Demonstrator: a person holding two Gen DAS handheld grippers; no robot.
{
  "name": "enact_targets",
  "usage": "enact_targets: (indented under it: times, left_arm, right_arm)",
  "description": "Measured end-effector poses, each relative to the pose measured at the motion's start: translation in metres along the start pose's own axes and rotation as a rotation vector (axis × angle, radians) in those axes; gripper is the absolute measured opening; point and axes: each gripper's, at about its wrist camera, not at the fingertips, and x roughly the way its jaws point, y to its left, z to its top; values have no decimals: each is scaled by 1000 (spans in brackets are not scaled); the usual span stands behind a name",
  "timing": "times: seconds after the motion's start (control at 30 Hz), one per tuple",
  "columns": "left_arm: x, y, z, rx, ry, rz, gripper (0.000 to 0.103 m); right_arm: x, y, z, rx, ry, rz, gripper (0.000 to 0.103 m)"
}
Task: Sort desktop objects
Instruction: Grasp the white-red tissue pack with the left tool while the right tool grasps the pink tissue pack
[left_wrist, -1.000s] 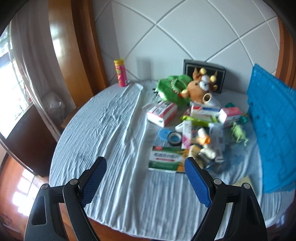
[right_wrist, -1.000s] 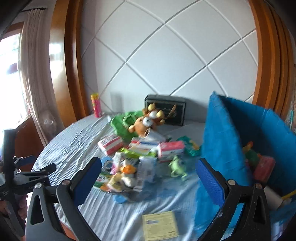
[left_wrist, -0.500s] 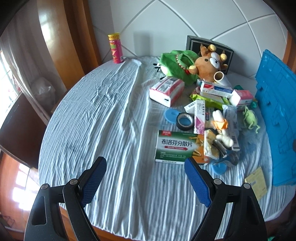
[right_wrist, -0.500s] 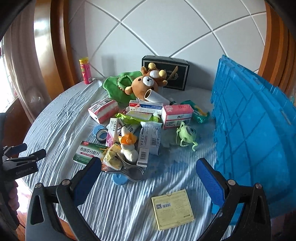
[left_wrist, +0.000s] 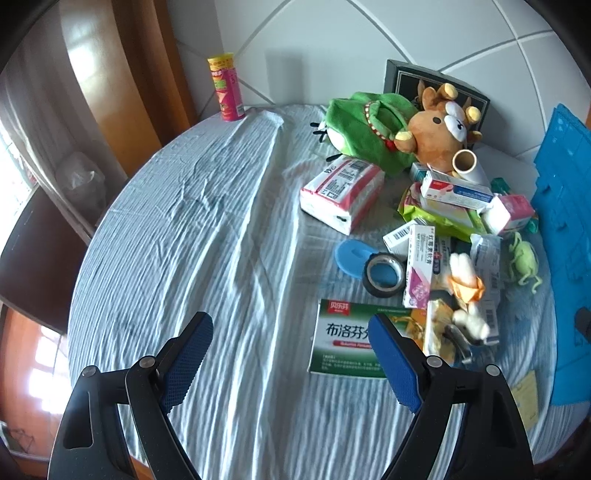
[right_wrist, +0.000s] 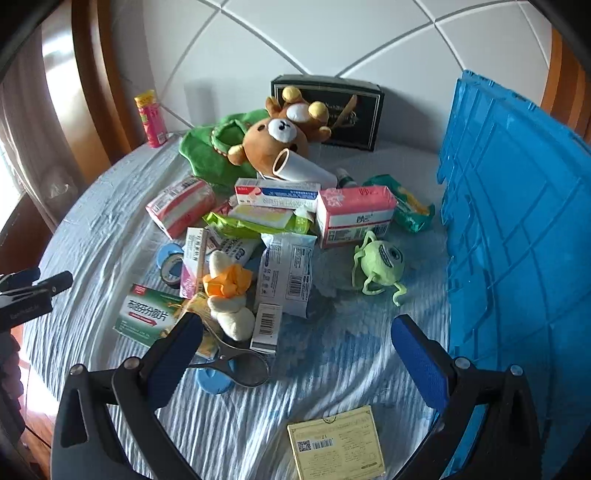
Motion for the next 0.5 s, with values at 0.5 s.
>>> enact_targets:
  times: [0.5]
  left_arm:
    - [100, -12, 93, 234, 39, -101, 87]
  right_arm:
    - [55, 11, 18, 226, 54, -73, 103]
